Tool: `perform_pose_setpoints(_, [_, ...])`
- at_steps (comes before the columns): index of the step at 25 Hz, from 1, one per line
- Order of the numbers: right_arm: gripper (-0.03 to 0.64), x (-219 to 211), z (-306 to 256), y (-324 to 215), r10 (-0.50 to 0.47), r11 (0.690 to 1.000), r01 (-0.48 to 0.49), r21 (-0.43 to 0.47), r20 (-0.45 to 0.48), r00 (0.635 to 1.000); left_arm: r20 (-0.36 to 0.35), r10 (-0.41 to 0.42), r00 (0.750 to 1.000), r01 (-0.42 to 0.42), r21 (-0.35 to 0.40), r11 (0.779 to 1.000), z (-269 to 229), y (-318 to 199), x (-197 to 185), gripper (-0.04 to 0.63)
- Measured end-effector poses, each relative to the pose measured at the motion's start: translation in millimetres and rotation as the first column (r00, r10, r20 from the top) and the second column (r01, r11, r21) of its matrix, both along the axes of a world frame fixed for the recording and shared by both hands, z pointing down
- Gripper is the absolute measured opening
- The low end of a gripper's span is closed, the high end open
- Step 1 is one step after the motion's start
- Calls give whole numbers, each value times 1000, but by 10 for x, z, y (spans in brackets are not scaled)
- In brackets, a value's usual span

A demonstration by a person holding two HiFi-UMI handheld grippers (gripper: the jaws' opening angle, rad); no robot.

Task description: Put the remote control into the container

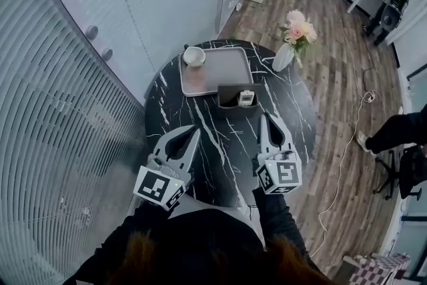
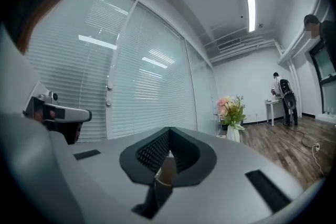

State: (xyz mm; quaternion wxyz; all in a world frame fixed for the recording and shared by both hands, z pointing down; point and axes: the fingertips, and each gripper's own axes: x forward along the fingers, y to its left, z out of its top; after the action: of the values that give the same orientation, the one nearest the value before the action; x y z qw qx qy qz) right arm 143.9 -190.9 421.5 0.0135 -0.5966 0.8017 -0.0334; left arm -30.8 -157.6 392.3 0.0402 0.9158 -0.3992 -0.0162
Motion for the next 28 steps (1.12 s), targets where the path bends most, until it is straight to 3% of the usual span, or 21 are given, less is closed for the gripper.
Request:
perform_pose_setpoints(11, [17,-80,-184,453,-31,1000,31,0,42,999,11,15,1000,-15,13,1000,31,171,94,9])
perform_pose_setpoints(28, [17,-144,-342,804,-73,997,72,31,31,997,5,18,1000,-18,10,1000,63,405,182,9])
